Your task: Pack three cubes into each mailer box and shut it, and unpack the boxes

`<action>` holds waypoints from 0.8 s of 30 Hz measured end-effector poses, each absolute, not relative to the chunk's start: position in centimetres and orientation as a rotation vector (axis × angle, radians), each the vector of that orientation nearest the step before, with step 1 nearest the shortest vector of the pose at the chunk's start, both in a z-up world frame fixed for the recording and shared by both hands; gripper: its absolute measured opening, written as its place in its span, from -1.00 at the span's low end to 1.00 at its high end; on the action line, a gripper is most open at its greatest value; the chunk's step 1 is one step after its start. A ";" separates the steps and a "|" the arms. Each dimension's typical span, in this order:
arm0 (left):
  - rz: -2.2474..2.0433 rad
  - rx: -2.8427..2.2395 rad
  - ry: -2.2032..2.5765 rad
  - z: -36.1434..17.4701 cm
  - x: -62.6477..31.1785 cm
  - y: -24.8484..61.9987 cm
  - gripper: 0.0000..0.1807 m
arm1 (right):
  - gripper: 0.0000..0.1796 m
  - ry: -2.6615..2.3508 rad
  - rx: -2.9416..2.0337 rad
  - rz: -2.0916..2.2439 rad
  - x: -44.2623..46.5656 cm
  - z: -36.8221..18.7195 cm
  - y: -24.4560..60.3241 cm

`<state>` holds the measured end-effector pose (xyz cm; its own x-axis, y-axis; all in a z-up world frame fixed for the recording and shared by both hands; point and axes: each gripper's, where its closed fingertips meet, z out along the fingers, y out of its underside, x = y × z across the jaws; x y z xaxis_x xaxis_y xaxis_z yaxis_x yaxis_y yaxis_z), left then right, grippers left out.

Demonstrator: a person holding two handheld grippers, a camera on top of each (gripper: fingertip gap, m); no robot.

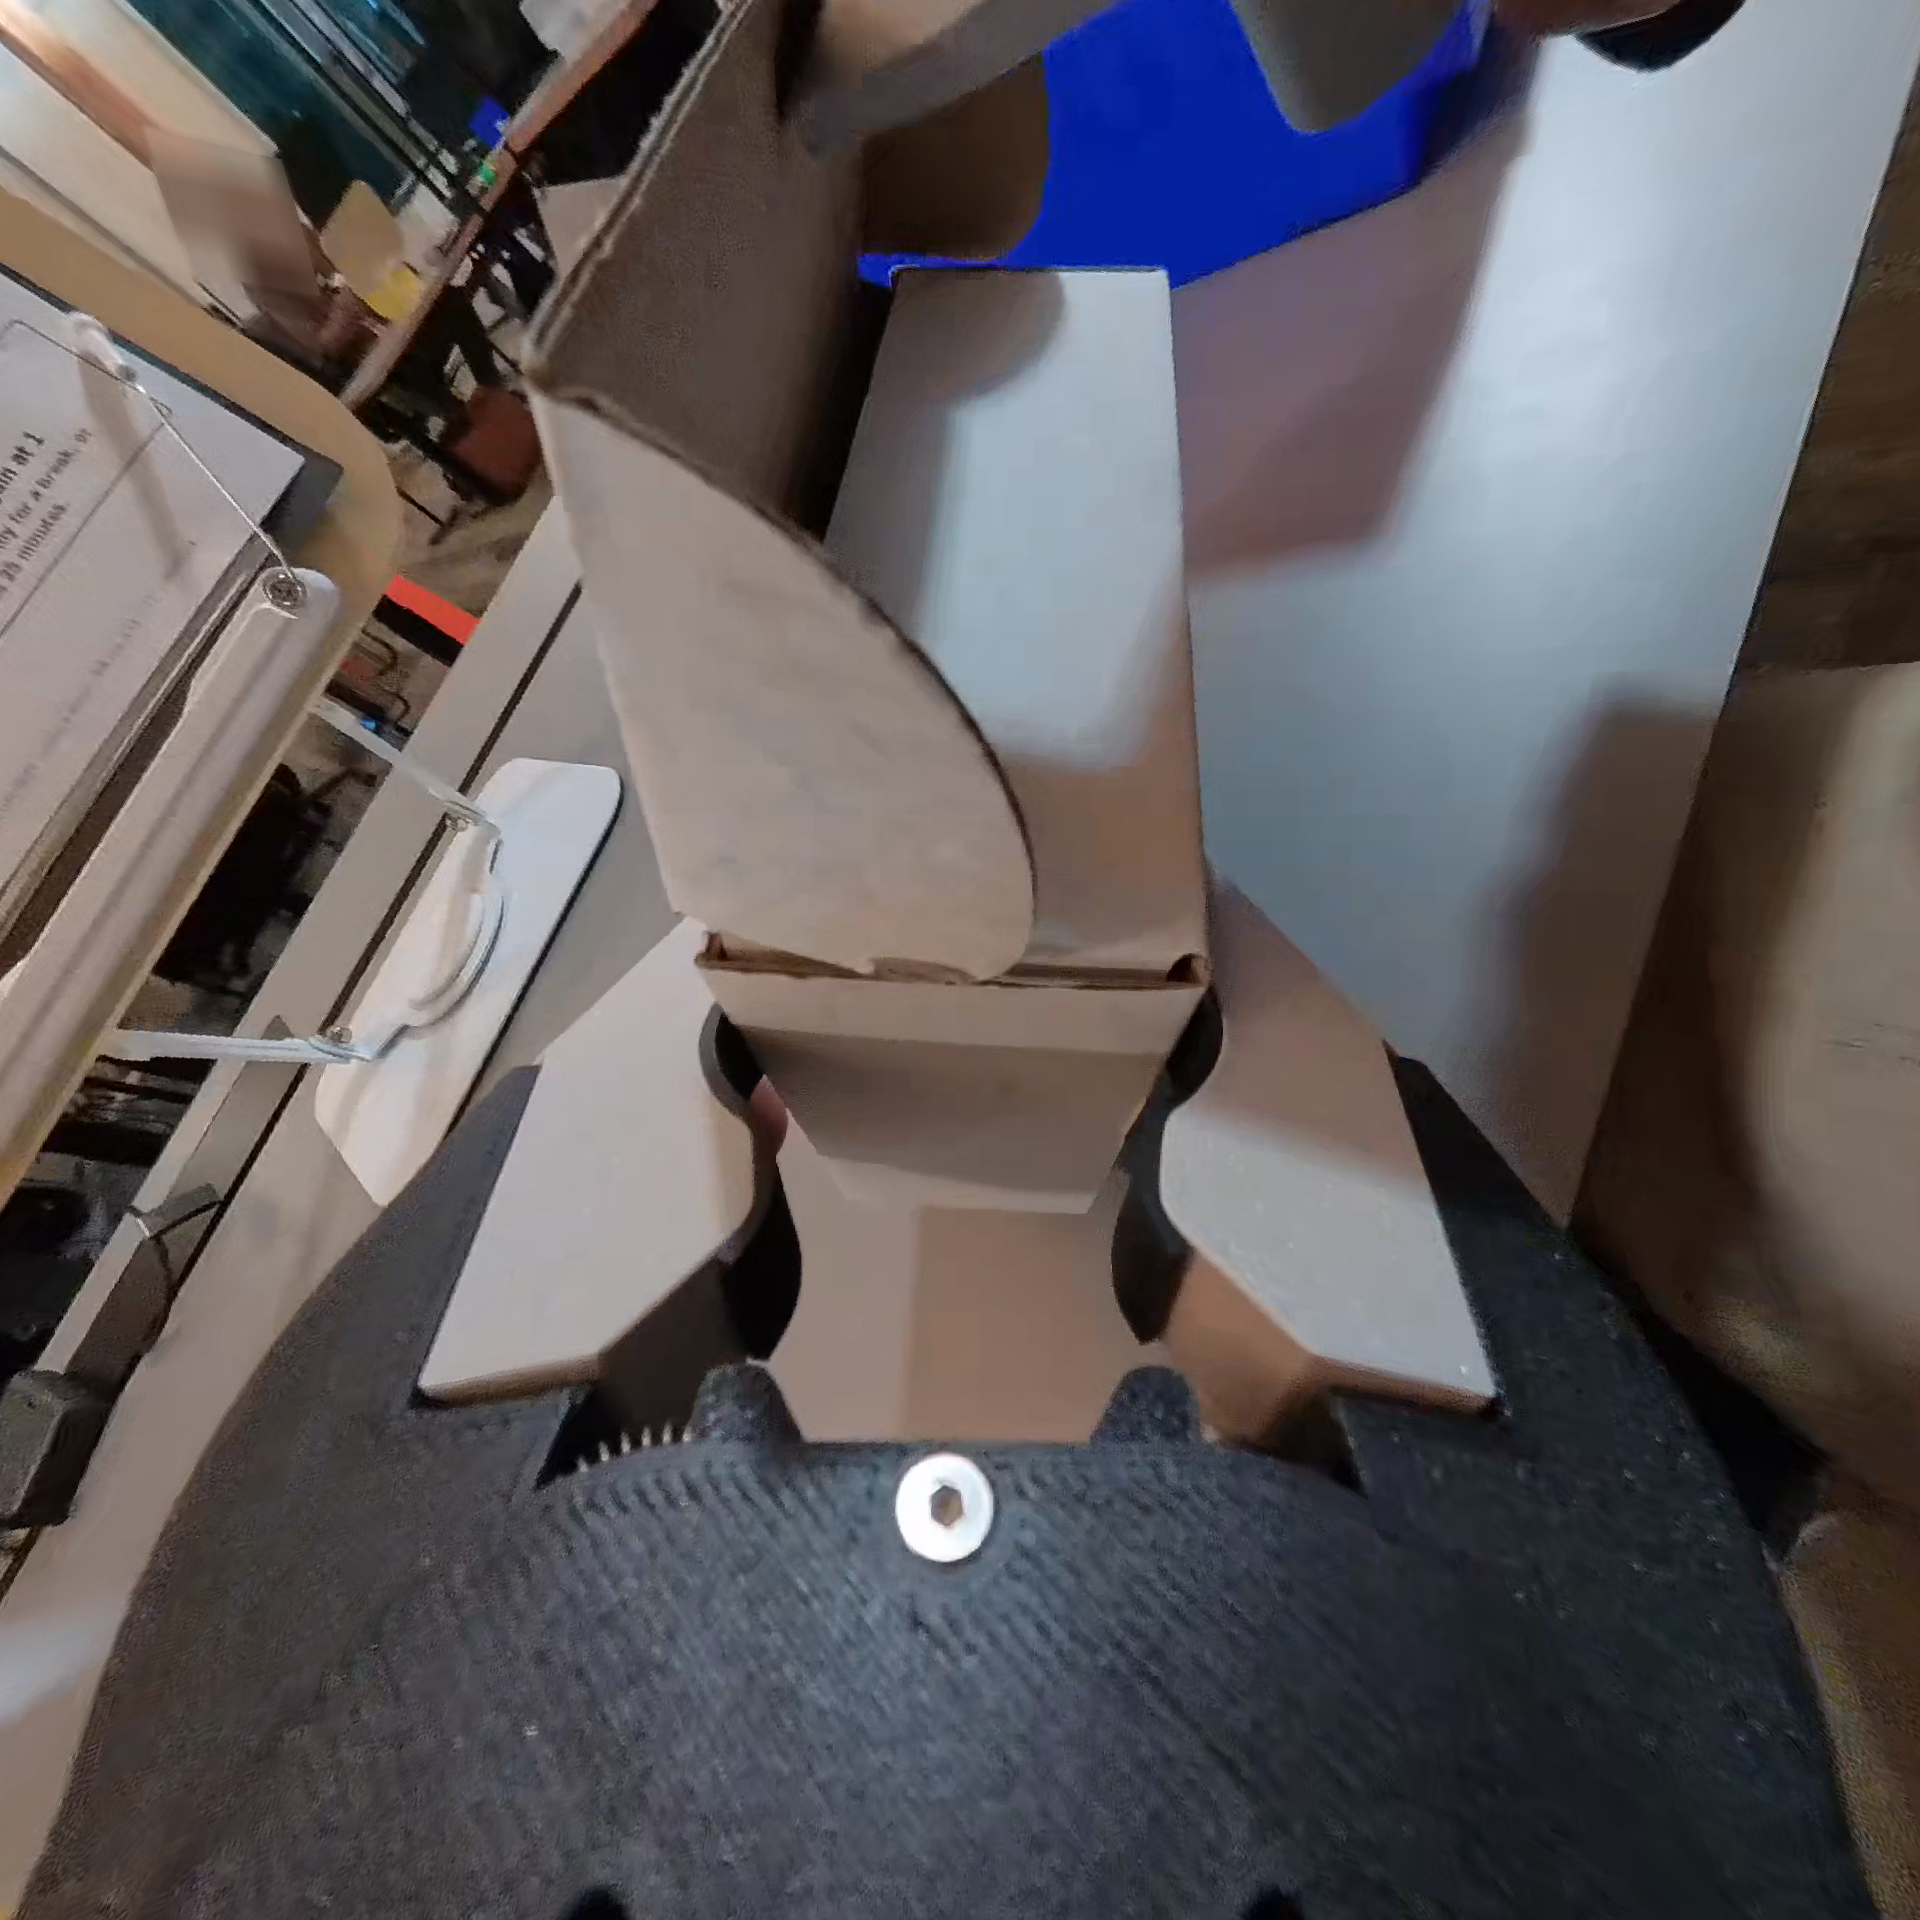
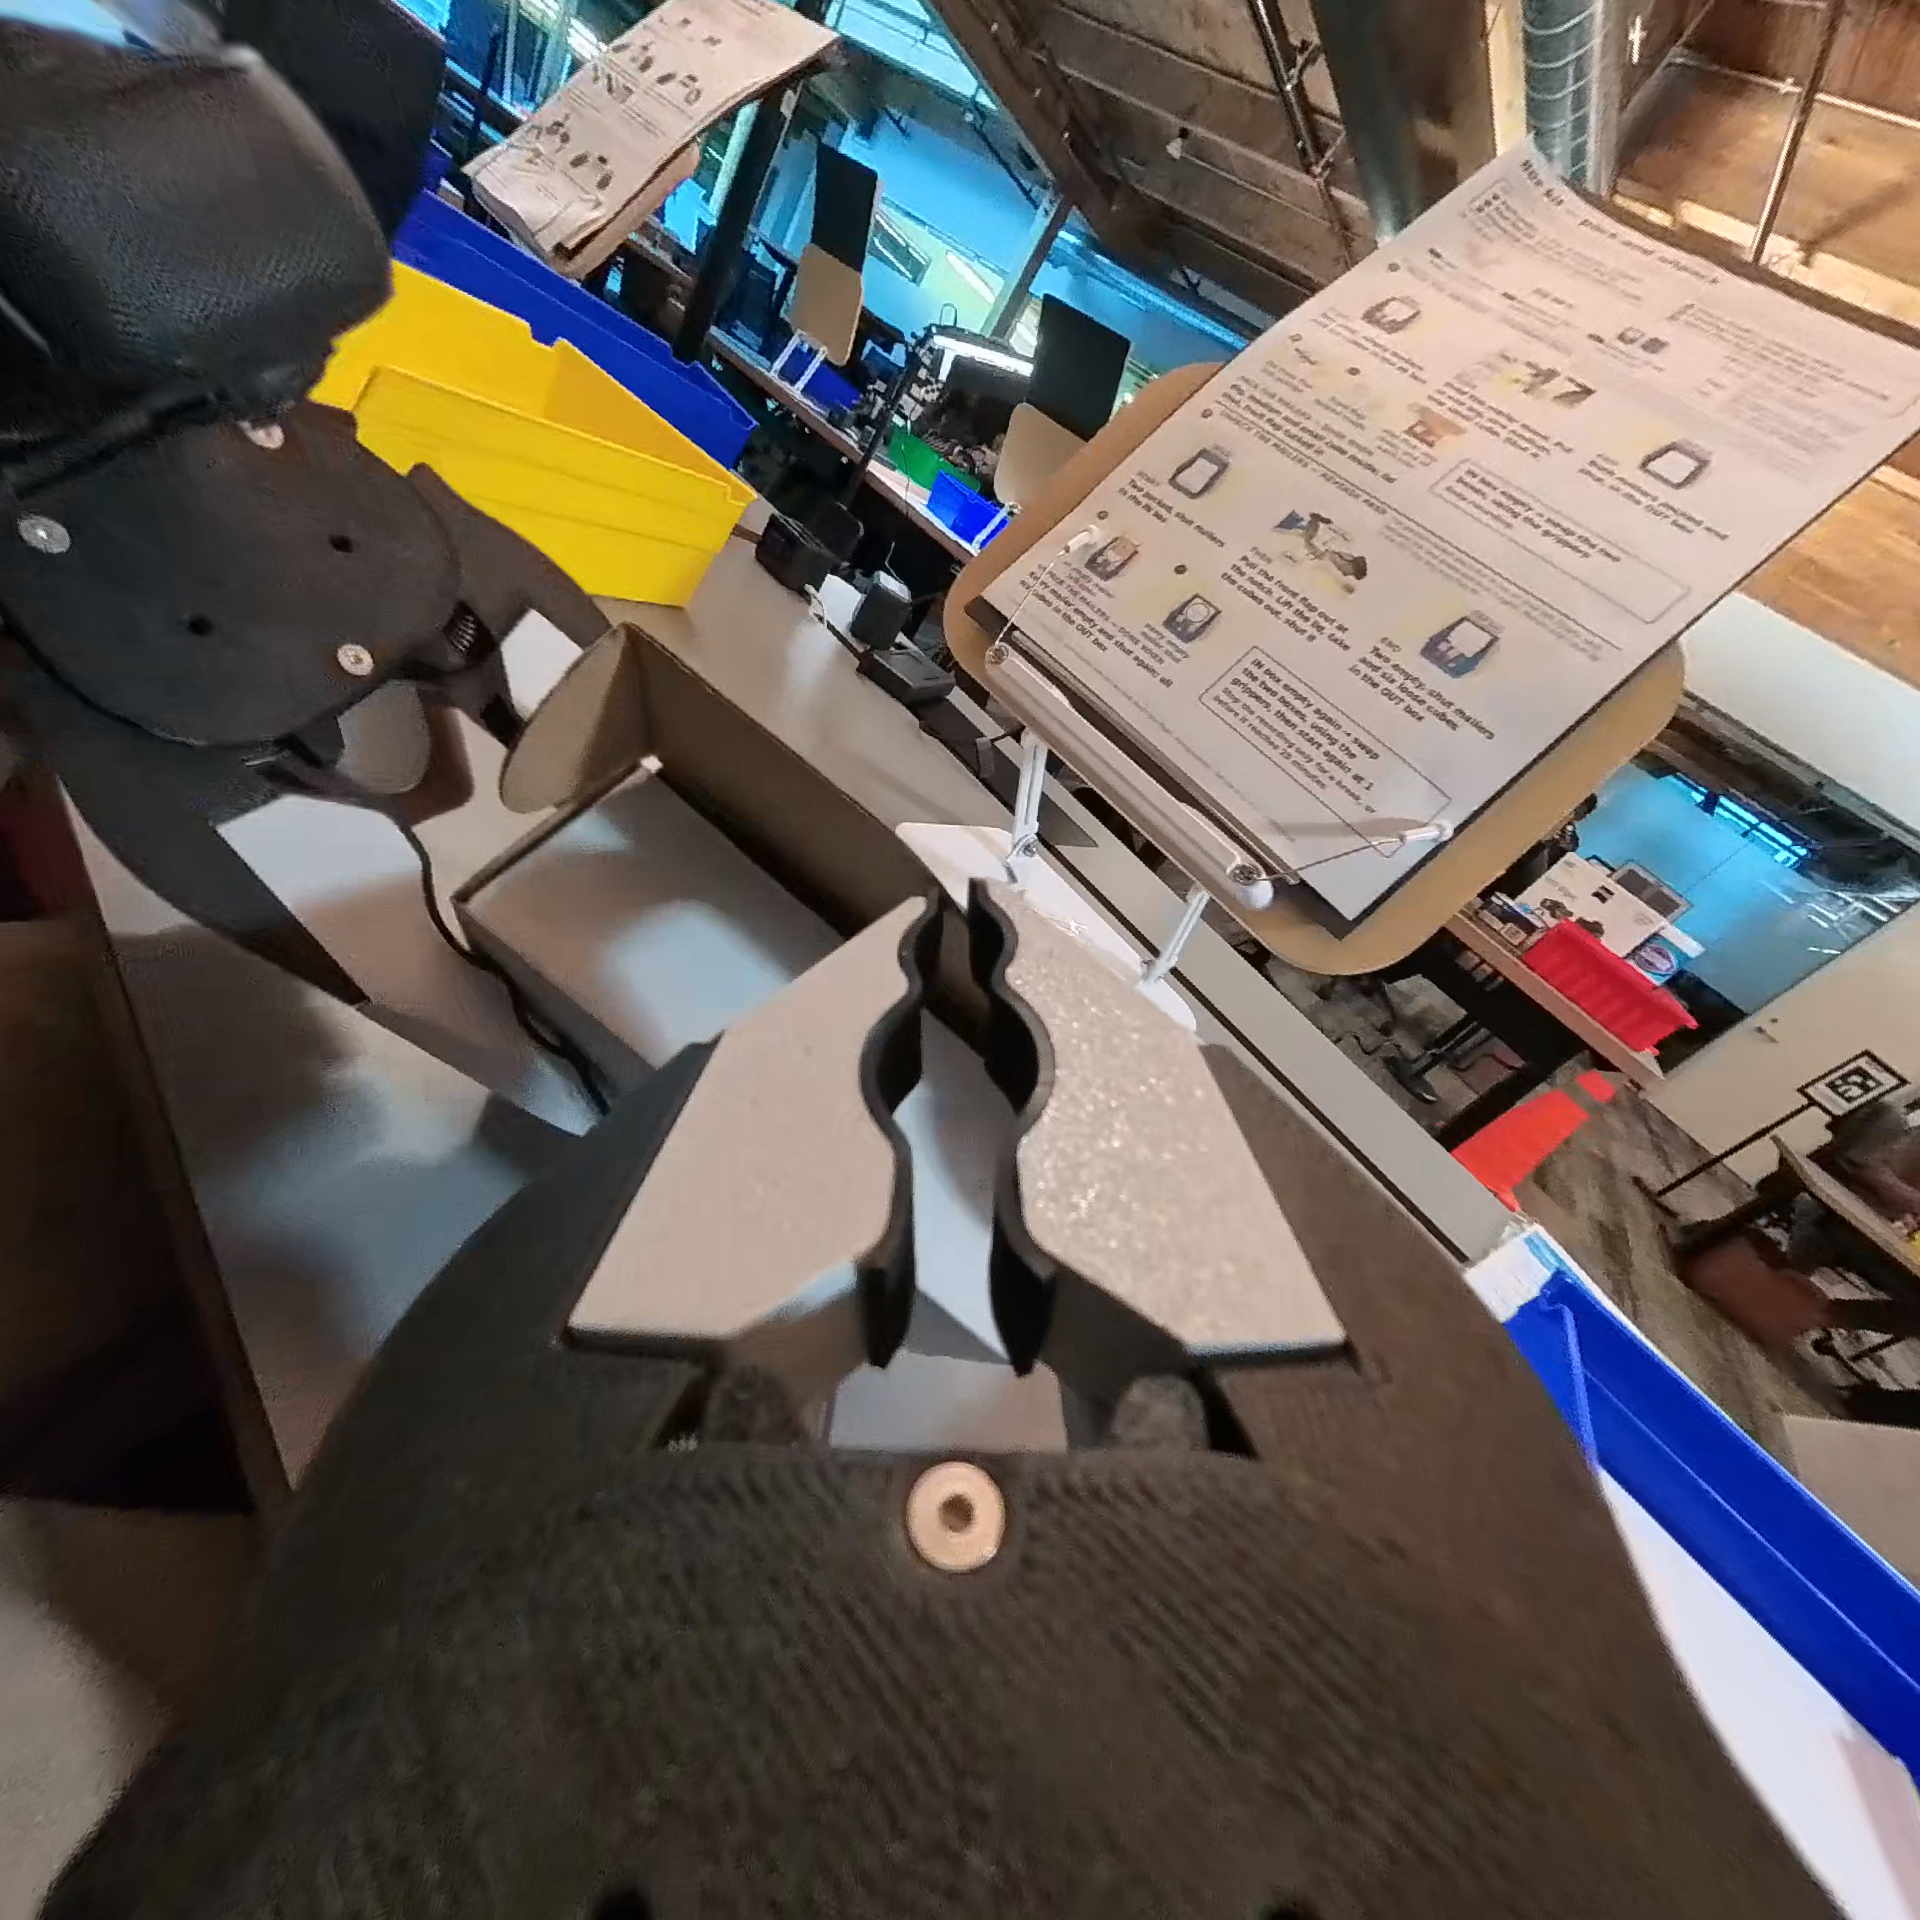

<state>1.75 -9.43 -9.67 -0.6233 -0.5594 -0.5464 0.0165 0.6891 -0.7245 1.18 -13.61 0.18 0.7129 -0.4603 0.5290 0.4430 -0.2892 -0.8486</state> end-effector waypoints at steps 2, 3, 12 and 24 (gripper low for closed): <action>-0.922 -0.403 2.085 -9.6 1.9 -9.4 -0.15 | -0.96 0.009 -1.645 -0.859 1.1 0.1 -13.6; -0.926 -0.403 2.079 -9.7 2.0 -9.3 -0.14 | -0.96 0.003 -1.652 -0.842 1.0 -0.1 -13.5; -1.122 -0.415 1.945 -8.0 1.4 -8.9 0.07 | -0.96 -0.124 -1.695 -1.044 0.6 -1.1 -13.1; -1.379 -0.471 1.785 -3.8 0.6 -8.2 -0.67 | -0.82 -0.138 -1.671 -1.021 0.2 -1.3 -12.8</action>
<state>0.55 -8.24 -3.84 -0.5995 -0.7090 -0.3715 0.1805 0.3324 -0.9257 0.21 -12.80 -1.26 0.6193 -0.3975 0.6771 0.5633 -0.3758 -0.7359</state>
